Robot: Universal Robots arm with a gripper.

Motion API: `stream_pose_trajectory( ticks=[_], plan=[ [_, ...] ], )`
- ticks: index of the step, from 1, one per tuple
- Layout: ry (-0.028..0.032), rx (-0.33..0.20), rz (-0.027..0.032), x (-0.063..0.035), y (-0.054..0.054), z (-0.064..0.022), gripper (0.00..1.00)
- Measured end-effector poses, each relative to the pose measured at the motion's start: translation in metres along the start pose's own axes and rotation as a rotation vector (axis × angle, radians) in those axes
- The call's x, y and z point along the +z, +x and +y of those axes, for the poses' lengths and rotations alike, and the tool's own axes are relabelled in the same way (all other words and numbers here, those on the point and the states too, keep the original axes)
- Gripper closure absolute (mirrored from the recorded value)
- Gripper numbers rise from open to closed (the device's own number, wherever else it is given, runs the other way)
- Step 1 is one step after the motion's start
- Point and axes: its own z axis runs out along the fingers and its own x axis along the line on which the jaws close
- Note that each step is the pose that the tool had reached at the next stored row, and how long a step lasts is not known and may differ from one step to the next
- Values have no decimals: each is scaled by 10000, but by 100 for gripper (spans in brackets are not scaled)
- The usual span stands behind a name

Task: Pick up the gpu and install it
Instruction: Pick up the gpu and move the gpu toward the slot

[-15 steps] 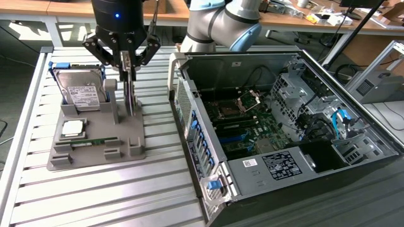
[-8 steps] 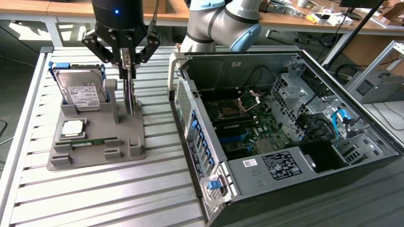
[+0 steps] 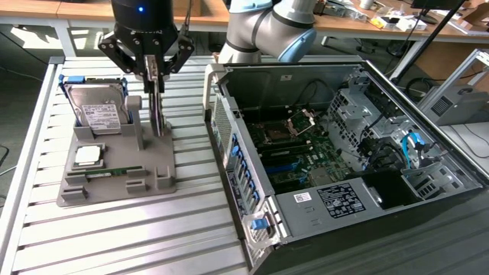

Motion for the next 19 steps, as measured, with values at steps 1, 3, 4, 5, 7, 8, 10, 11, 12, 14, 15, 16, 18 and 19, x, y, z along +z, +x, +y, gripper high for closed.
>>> stream_pose_trajectory(
  ticks=[1,3,4,5,7,8,10,11,12,14,15,16,18,19],
  plan=[
    [0,0,0,-8,0,0,73],
    [0,0,0,-21,0,1,73],
    [0,0,0,-28,-1,1,73],
    [0,0,0,-35,-1,2,73],
    [0,0,0,-44,-1,2,73],
    [0,0,0,-47,-1,2,73],
    [-1,0,-1,-52,-1,2,73],
    [-1,0,-1,-53,-2,3,73],
    [2,-1,0,-56,-1,2,73],
    [6,-1,0,-60,-2,3,73],
    [9,-1,-1,-64,-2,3,73],
    [10,-1,0,-67,-2,3,73],
    [11,-1,0,-75,-2,3,73],
    [11,-1,0,-78,-2,3,73]
  ],
)
